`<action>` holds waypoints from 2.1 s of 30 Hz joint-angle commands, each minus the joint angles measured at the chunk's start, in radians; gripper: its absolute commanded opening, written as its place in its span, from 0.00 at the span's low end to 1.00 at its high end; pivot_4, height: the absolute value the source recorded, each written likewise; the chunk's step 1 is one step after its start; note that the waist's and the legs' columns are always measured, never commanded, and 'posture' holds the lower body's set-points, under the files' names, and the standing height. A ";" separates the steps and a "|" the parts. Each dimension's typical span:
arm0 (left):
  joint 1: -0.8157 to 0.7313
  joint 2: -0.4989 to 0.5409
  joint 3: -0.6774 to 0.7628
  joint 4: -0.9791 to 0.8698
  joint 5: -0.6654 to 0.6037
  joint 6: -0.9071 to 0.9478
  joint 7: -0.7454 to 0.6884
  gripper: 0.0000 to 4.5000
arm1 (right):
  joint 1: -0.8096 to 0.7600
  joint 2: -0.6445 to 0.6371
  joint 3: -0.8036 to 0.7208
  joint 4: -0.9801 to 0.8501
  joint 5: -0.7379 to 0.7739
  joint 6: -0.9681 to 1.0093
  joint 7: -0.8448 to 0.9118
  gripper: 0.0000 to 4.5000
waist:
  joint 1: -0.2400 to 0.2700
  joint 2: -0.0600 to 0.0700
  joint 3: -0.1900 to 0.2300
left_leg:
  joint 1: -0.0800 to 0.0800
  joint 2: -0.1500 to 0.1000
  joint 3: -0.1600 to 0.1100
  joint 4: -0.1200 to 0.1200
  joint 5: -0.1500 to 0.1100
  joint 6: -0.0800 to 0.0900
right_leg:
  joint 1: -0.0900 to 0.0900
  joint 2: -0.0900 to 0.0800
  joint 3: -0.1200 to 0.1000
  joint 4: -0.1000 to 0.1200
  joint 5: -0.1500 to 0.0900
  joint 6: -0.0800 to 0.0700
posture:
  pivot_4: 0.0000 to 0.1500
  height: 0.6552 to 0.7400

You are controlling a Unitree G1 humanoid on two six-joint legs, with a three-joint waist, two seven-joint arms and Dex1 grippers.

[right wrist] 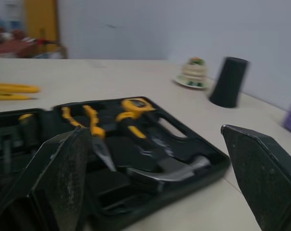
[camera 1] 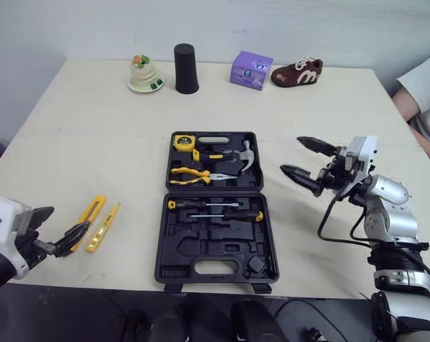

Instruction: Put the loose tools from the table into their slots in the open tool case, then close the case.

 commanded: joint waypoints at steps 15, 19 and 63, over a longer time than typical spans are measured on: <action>-0.213 -0.135 -0.152 -0.138 -0.007 0.462 0.289 1.00 | -0.005 0.054 0.053 -0.203 0.105 0.082 0.118 0.99 | 0.011 0.000 0.000 | 0.000 -0.001 -0.003 0.002 0.001 -0.002 | 0.002 0.000 -0.002 0.000 0.000 0.000 | 1.00 1.00; -0.221 -0.125 -0.194 -0.105 0.039 0.470 0.295 1.00 | 0.014 0.056 0.049 -0.230 0.098 0.080 0.089 0.99 | 0.020 0.000 0.000 | 0.000 -0.001 -0.003 0.002 0.002 -0.002 | 0.002 0.000 -0.002 0.000 0.000 0.000 | 1.00 1.00; -0.485 0.309 -0.345 0.092 -0.048 -0.078 -0.561 0.11 | 0.103 -0.064 0.011 -0.195 0.017 -0.013 0.061 1.00 | 0.043 0.003 0.001 | -0.002 -0.001 -0.004 -0.002 0.002 -0.003 | 0.002 -0.001 -0.005 -0.007 -0.001 -0.003 | 1.00 1.00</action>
